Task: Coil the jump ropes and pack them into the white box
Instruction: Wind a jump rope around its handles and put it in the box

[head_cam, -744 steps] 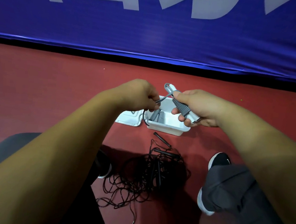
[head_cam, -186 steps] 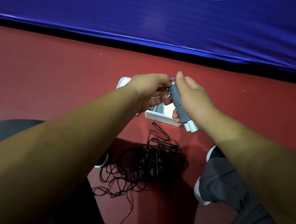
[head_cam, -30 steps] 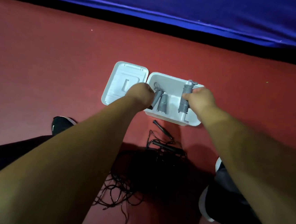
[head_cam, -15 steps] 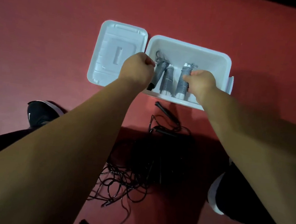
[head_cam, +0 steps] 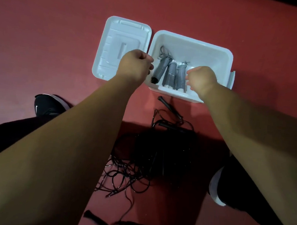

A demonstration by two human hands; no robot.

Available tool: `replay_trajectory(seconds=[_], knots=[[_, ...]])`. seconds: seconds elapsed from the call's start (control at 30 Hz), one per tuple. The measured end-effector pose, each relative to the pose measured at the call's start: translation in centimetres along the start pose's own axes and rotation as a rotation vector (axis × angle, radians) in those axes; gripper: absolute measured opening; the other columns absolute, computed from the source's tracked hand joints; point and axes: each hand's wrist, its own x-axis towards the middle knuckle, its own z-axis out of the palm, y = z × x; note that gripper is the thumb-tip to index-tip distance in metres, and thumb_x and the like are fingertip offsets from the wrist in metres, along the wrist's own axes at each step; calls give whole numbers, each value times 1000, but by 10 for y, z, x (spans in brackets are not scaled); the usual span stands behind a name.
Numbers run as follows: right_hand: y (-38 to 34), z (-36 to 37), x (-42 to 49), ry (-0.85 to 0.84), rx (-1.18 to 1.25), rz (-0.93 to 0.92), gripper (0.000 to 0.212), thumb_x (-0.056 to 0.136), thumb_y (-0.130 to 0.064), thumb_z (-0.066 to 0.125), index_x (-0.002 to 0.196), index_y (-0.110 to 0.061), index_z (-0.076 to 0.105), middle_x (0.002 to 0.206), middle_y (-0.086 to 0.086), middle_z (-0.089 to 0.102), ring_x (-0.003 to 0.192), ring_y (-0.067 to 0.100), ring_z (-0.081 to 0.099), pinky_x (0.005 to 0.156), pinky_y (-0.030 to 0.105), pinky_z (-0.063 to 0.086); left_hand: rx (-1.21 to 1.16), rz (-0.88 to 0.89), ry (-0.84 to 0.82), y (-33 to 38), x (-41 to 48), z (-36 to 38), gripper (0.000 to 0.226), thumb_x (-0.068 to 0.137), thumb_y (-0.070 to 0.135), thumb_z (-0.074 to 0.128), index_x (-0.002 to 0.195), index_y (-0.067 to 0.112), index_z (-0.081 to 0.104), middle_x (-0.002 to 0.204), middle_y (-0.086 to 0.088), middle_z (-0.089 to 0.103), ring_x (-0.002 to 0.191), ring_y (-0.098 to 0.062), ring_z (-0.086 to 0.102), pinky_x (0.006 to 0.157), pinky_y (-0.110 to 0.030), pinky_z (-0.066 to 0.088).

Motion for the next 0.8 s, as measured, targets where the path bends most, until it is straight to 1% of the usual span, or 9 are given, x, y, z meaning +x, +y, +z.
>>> replay_trajectory(seconds=[0.1,0.17,0.27,0.37,0.43,0.5,0.6,0.67,0.8], knots=[[-5,-7,-34,129,64,-59,30,95,-20,56,118,-19,76,117,4,77,110,25,72,97,33,58,-36,-43,33,-12,-17,-2,21,93,13,51,95,13,71,87,-1,75,73,-18,65,72,-36,56],[-4,-10,-58,258,118,-114,29,98,-19,53,116,-20,76,114,-2,77,107,19,70,86,23,52,23,-72,43,-24,-29,-1,20,90,18,51,91,15,71,87,0,77,77,-22,69,72,-37,56],[-2,-9,-90,345,123,-214,25,100,-21,52,109,-17,75,104,-5,76,97,17,69,80,25,52,218,-106,-36,-49,-47,1,19,83,24,51,84,18,69,91,-4,77,90,-31,74,78,-43,62],[16,-4,-120,305,148,-296,21,98,-24,56,99,-17,75,91,-6,74,88,17,69,76,28,54,412,-122,-166,-74,-61,6,28,80,23,51,95,15,73,99,-9,78,97,-35,74,90,-51,62],[36,1,-132,230,70,-314,20,98,-24,57,97,-15,74,88,-5,74,84,16,68,73,27,51,534,-95,-215,-82,-74,11,27,89,20,55,109,15,74,107,-10,76,101,-34,72,94,-47,60],[59,9,-133,147,-39,-291,20,98,-22,56,96,-15,75,90,-1,76,85,20,69,78,30,54,634,-40,-239,-89,-83,17,33,93,17,55,123,21,70,121,-10,71,107,-32,68,99,-41,55],[94,23,-127,20,-197,-160,23,99,-17,54,101,-17,77,104,5,79,102,27,71,93,32,55,714,90,-293,-96,-84,26,51,93,18,55,142,27,60,144,-13,55,127,-37,56,112,-50,47],[109,29,-123,-13,-232,-72,27,98,-12,54,110,-22,76,114,5,77,104,29,70,93,29,54,794,175,-370,-99,-79,33,60,89,22,63,148,29,55,152,-10,49,135,-39,50,115,-53,43],[125,40,-105,-67,-297,-125,49,89,0,53,115,-35,76,131,8,59,108,28,65,102,26,49,974,142,-507,-95,-67,51,68,91,21,71,153,37,47,164,-3,34,143,-33,45,119,-47,40]])
